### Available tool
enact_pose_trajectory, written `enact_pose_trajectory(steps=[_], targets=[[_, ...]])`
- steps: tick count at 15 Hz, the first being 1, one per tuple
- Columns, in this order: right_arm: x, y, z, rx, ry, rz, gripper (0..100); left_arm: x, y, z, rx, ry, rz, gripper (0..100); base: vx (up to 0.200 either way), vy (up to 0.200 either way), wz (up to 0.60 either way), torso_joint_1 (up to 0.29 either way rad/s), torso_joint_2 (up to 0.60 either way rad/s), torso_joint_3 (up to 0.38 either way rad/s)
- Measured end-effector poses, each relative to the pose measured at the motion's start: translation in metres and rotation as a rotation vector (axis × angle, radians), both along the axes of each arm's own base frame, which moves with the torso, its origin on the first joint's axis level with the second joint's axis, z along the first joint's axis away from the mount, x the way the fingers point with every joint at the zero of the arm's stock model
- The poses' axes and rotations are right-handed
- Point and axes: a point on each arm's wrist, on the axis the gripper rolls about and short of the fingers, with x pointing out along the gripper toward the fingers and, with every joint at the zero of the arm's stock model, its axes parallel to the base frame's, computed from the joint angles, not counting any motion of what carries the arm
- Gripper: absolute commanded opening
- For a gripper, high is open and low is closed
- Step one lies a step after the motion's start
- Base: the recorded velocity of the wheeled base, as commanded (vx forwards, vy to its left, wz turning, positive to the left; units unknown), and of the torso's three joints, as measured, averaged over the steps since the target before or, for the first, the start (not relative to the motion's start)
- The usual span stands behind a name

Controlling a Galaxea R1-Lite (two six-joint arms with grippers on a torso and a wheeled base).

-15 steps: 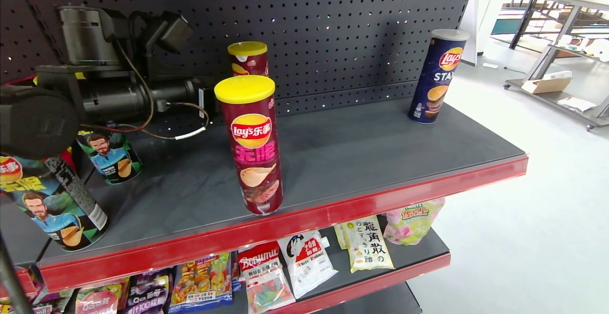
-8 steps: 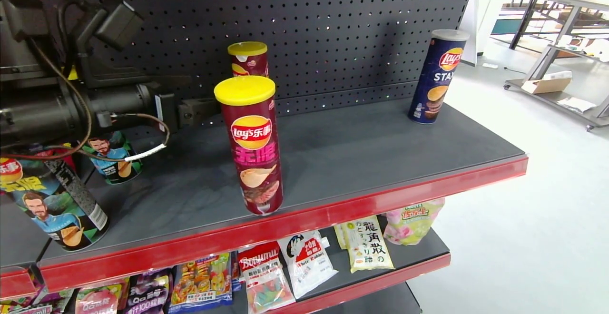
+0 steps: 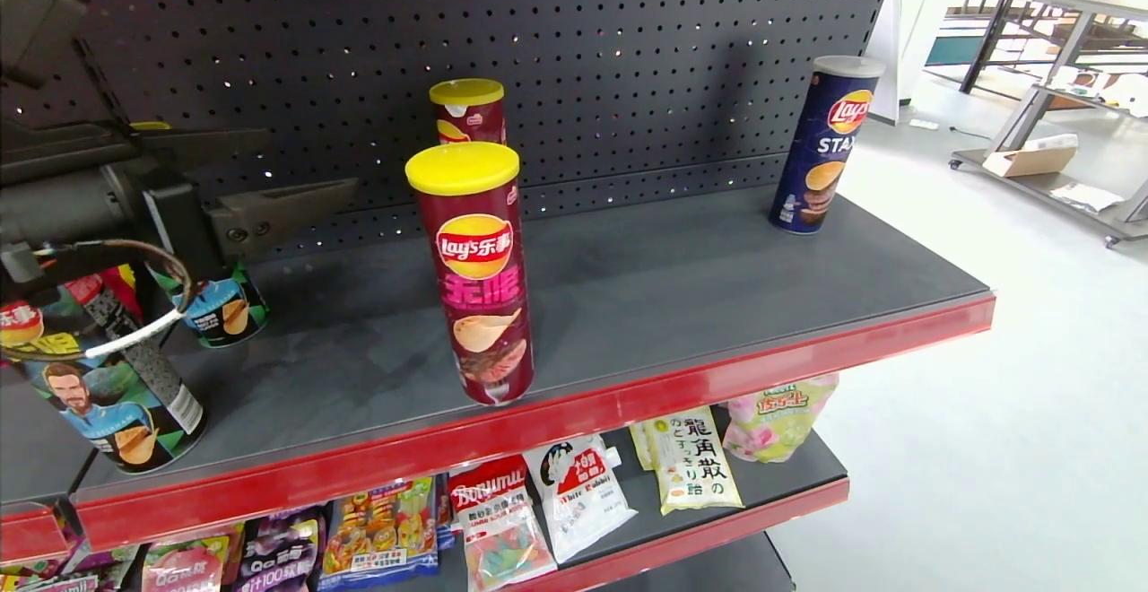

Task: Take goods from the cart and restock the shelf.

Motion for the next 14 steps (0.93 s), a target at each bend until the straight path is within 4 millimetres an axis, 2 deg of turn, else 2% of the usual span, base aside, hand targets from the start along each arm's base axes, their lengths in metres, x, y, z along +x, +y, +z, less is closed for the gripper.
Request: enact_pose_trajectory(steps=[4,8,10,14], targets=[[0.0,0.0,0.0,0.0,0.0,0.0,100,-0.022,0.005,0.005,-0.009,-0.031,0.005,100,0.0,0.0,0.0,0.0,0.0,0.0],[0.0,0.0,0.0,0.0,0.0,0.0,100,-0.06,0.013,0.01,-0.022,-0.021,-0.003,100,0.0,0.0,0.0,0.0,0.0,0.0],[0.0,0.0,0.0,0.0,0.0,0.0,100,-0.089,0.018,0.009,-0.032,-0.004,-0.006,100,0.0,0.0,0.0,0.0,0.0,0.0],[0.0,0.0,0.0,0.0,0.0,0.0,100,-0.168,0.035,-0.012,-0.034,0.06,0.036,100,0.0,0.0,0.0,0.0,0.0,0.0]])
